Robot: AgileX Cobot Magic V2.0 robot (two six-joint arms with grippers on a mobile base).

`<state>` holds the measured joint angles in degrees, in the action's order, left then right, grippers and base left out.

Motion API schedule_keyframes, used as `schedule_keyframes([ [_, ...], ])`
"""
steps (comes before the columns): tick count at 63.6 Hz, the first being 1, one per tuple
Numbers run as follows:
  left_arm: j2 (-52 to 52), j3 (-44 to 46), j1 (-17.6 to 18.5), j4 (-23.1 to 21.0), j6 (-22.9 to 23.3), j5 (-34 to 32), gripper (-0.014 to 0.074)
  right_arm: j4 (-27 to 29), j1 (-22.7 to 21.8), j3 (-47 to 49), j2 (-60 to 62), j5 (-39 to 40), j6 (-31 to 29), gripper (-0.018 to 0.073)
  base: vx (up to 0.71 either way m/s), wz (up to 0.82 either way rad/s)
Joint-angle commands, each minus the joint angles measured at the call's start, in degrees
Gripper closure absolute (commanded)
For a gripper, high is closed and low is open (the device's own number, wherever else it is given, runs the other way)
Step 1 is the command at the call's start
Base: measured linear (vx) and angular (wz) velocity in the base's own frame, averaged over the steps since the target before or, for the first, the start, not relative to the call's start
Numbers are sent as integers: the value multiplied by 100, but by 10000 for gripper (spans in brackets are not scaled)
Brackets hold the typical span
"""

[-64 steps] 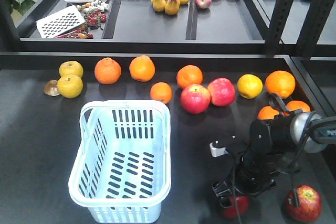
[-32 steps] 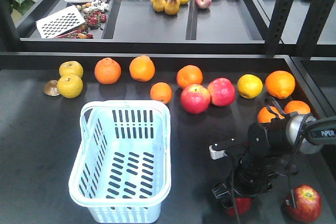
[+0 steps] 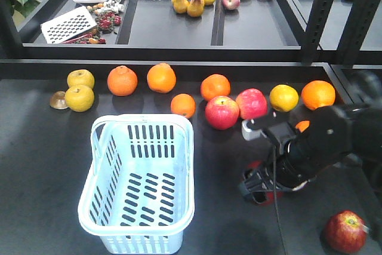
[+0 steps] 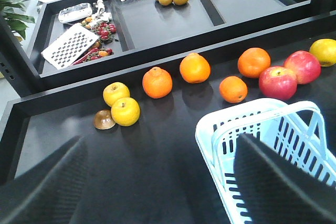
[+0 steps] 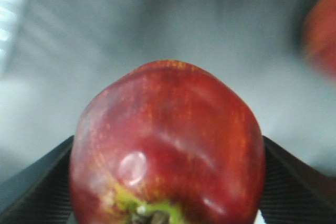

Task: Pick three apples into basket with both arms
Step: 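Carry the apple over the basket and release it with the right gripper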

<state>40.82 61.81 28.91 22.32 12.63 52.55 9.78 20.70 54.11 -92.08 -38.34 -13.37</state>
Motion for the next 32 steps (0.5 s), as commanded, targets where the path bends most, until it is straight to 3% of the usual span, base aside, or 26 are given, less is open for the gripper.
schedule_keyframes([
  [1, -3, 139, 7, 104, 49, -343, 53, 93, 390, 119, 802, 33, -51, 293, 0, 0],
  [10, -3, 139, 7, 104, 49, -343, 53, 105, 1156, 119, 1378, 240, -51, 293, 0, 0],
  [22, -3, 139, 7, 104, 49, -343, 53, 119, 2105, 125, 1425, 1283, -3, 293, 0, 0],
  [32, -3, 139, 7, 104, 49, -343, 53, 329, 2292, 508, 913, 1503, -2, 293, 0, 0],
])
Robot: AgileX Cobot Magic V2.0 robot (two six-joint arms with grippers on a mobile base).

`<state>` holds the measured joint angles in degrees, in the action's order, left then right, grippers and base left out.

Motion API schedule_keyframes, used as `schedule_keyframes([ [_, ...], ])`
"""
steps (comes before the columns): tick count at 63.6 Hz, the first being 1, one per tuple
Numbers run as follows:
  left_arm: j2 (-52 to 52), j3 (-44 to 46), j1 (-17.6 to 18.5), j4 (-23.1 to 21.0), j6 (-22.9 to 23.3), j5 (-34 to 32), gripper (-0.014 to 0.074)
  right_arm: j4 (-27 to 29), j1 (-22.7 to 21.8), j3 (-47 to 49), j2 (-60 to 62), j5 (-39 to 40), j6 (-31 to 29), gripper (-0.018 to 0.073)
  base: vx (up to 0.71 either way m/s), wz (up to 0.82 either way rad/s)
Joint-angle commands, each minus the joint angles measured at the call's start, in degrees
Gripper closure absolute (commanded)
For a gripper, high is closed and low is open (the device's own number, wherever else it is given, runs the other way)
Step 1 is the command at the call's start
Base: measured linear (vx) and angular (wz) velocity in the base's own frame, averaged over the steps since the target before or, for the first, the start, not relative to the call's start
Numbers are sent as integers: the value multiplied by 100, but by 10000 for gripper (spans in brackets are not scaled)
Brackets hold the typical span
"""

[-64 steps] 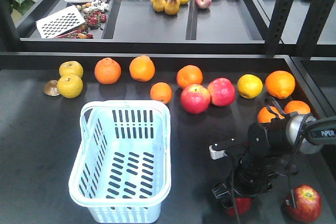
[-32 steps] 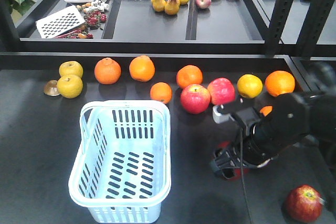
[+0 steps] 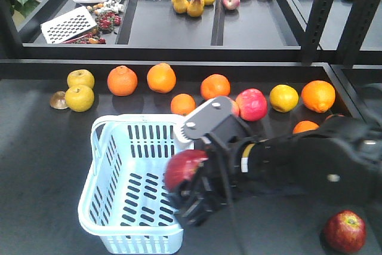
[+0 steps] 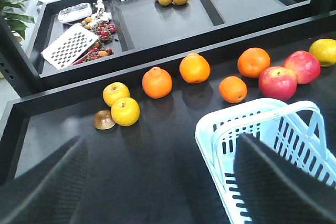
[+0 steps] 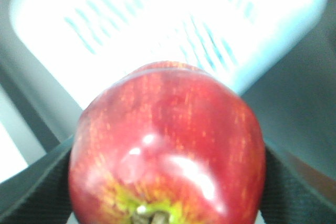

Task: Pick three apples into basket with both arms
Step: 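Carry the apple over the basket and release it with the right gripper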

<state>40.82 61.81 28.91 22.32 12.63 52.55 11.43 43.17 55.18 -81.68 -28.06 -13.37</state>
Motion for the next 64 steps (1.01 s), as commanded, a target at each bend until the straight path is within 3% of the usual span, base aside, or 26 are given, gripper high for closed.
schedule_keyframes([
  [1, -3, 139, 7, 104, 49, -343, 53, 203, 44, 457, -193, 462, -18, 293, 0, 0],
  [21, -3, 139, 7, 104, 49, -343, 53, 246, 31, 1539, -1496, 81, -29, 244, 0, 0],
  [47, -3, 139, 7, 104, 49, -338, 53, 217, 31, 1716, -1970, -47, -18, -147, 0, 0],
  [64, -3, 139, 7, 104, 49, -338, 53, 146, 25, 1716, -1785, -694, 137, -151, 0, 0],
])
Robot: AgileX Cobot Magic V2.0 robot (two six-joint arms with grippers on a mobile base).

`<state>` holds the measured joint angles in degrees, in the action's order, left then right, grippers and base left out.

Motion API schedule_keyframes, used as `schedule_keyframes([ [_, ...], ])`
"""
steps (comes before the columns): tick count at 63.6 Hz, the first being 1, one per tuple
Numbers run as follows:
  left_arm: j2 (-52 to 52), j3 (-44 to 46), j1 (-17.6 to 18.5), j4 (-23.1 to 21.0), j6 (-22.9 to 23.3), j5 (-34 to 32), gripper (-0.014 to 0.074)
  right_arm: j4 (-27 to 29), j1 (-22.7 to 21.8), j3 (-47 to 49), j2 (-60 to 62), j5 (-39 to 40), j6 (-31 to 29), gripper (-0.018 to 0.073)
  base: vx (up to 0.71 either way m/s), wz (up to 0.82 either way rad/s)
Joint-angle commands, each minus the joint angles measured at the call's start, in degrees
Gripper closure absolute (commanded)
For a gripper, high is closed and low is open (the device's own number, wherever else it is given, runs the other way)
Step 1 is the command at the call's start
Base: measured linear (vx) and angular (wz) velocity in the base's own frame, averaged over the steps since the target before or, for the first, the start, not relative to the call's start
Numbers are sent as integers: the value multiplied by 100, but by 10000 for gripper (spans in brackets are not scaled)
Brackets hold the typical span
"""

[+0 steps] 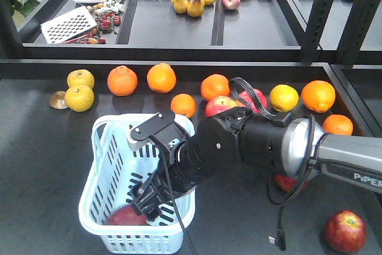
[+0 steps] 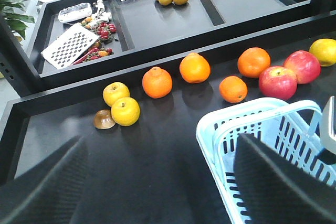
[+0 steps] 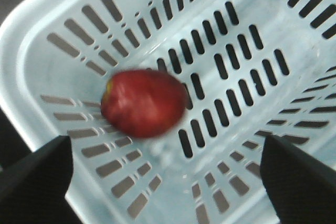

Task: Pick three apples into basket with both arms
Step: 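Carry the apple over the basket and release it with the right gripper, then move the right gripper back above the next red apple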

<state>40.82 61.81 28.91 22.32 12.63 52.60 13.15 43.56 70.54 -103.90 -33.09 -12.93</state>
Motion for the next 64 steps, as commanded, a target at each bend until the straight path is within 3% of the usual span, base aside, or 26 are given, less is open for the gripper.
schedule_keyframes([
  [1, -3, 139, 7, 104, 49, -343, 53, -63, -14, 180, 466, -263, 114, -149, 0, 0],
  [7, -3, 139, 7, 104, 49, -343, 53, -481, -14, 180, 750, -701, 311, -130, 0, 0],
  [22, -3, 139, 7, 104, 49, -343, 53, -2368, -40, 180, 1601, -1987, 1534, -95, 0, 0],
  [27, -3, 139, 7, 104, 49, -343, 53, -2765, -222, 180, 1762, -2154, 1763, -94, 0, 0],
  [34, -3, 139, 7, 104, 49, -343, 53, -2774, -814, 180, 1849, -2117, 1738, -92, 0, 0],
  [52, -3, 139, 7, 104, 49, -337, 53, -2378, -2969, 161, 1362, -1861, 1413, -81, 0, 0],
  [64, -3, 139, 7, 104, 49, -337, 53, -2206, -3721, 161, 701, -1695, 981, -72, 0, 0],
])
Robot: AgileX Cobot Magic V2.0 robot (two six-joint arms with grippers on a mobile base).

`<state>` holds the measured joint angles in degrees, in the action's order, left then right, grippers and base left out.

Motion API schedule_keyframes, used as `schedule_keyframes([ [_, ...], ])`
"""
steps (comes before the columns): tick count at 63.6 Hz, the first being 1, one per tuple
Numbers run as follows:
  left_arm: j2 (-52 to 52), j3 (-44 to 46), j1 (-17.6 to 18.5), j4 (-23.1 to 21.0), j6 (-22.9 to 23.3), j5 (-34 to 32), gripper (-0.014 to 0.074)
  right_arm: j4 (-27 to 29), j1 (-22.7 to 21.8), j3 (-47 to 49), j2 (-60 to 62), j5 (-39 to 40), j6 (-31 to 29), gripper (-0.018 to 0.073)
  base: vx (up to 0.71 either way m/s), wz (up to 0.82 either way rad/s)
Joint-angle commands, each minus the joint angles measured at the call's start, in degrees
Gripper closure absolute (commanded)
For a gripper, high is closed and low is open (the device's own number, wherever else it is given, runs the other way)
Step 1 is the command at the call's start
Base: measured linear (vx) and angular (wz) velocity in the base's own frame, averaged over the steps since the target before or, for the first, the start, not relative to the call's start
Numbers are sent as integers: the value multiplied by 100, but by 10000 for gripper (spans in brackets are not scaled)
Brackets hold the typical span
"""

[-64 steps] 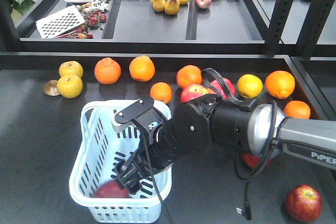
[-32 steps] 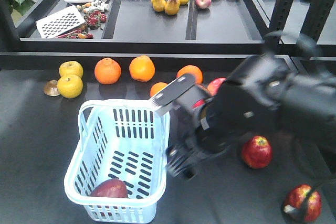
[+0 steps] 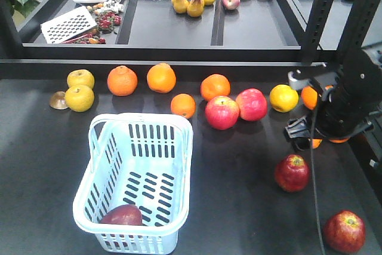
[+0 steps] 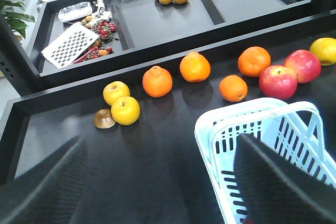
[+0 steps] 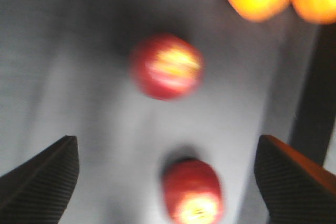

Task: Pick three apples into basket with both arms
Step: 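Move the right gripper back above the next red apple, then close the right gripper on the red apple and lift it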

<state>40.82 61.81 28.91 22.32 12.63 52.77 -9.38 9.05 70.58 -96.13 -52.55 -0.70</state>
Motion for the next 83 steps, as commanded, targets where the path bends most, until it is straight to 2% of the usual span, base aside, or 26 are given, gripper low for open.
schedule_keyframes([
  [1, -3, 139, 7, 104, 49, -354, 53, 53, -307, 157, -124, 273, -267, -72, 0, 0],
  [16, -3, 139, 7, 104, 49, -354, 53, 337, -643, 157, -783, 755, -382, -65, 0, 0],
  [32, -3, 139, 7, 104, 49, -354, 53, 1475, -638, 157, -1169, 1331, -1306, -58, 0, 0],
  [36, -3, 139, 7, 104, 49, -354, 53, 1619, -638, 157, -1254, 1428, -1501, -57, 0, 0],
  [83, -3, 139, 7, 104, 49, -354, 53, 1450, -638, 157, -2241, 2304, -1500, -52, 0, 0],
])
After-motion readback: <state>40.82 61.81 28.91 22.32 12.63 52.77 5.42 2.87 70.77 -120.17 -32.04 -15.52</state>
